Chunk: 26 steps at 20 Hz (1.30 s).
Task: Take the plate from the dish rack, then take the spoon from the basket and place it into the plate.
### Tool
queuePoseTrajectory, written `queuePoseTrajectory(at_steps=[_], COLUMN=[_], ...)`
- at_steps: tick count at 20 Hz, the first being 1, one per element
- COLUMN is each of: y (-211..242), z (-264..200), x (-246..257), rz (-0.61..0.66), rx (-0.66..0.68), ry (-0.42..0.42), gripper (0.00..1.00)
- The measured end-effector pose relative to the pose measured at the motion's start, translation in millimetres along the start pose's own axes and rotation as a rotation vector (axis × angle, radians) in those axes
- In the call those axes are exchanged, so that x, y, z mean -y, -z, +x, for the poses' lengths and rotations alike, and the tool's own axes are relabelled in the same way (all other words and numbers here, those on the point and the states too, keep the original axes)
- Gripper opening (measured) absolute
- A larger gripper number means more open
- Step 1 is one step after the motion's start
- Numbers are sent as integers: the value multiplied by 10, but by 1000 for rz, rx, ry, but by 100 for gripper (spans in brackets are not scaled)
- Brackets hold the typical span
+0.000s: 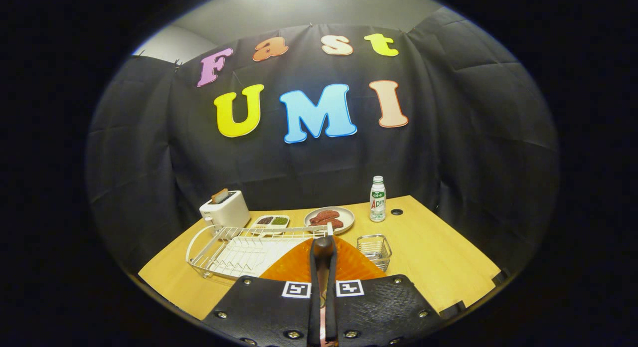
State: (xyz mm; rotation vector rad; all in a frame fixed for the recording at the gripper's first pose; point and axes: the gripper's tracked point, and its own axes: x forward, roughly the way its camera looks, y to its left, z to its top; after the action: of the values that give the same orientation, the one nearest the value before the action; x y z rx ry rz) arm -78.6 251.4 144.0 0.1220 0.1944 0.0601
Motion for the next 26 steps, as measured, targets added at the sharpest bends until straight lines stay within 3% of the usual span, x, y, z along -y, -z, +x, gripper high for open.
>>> queuePoseTrajectory(at_steps=[11,20,24,26], y=[711,991,1032,1043], z=[238,376,344,322], x=[-470,-631,-555,-458], rz=[46,111,94,55], rx=[-105,-138,-146,-160], ry=[-116,-177,-171,-150], gripper=[4,4,4,10])
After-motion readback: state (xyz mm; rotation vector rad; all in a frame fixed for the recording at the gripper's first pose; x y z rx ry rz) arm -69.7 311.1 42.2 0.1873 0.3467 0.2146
